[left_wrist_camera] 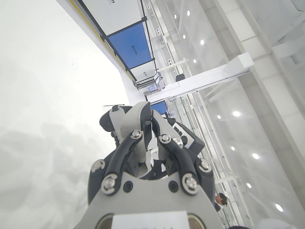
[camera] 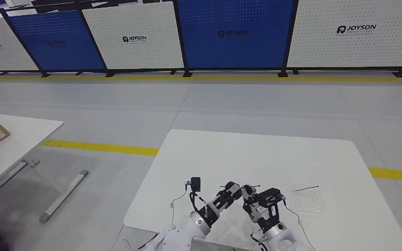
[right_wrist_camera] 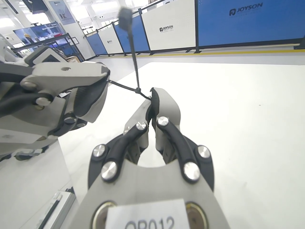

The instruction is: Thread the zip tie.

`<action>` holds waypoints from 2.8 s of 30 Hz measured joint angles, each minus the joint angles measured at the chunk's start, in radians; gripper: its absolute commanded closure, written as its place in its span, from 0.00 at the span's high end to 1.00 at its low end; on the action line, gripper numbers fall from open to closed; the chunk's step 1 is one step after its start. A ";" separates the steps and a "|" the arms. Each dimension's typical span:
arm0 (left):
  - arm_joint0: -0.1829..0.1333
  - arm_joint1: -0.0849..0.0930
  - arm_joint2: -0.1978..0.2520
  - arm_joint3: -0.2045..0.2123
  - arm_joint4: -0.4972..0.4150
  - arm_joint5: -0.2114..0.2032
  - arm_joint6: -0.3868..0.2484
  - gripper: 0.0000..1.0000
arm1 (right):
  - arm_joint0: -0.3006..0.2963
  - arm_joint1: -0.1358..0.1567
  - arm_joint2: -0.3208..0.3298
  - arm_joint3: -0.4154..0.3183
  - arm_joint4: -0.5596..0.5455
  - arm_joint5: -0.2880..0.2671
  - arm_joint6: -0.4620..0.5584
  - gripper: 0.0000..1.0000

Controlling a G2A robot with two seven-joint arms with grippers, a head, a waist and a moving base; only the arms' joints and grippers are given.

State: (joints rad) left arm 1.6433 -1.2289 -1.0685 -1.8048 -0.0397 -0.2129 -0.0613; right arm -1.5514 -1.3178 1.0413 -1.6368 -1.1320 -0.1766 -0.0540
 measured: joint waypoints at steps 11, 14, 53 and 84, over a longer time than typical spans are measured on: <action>0.032 0.010 -0.030 -0.032 -0.047 -0.040 -0.058 0.00 | 0.006 -0.001 -0.007 0.008 -0.008 0.011 -0.001 0.00; 0.040 0.012 -0.039 -0.038 -0.066 -0.049 -0.067 0.00 | 0.007 -0.002 -0.007 0.009 -0.010 0.015 -0.002 0.00; 0.090 0.026 -0.116 -0.076 -0.197 -0.127 -0.095 0.00 | -0.028 0.001 0.006 -0.018 0.000 0.021 -0.036 1.00; 0.032 0.002 -0.060 -0.003 0.000 0.037 0.208 0.00 | -0.250 0.038 0.200 -0.110 0.142 -0.108 -0.281 1.00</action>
State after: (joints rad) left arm 1.6752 -1.2272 -1.1284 -1.8075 -0.0396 -0.1759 0.1464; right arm -1.8015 -1.2802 1.2412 -1.7465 -0.9897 -0.2841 -0.3352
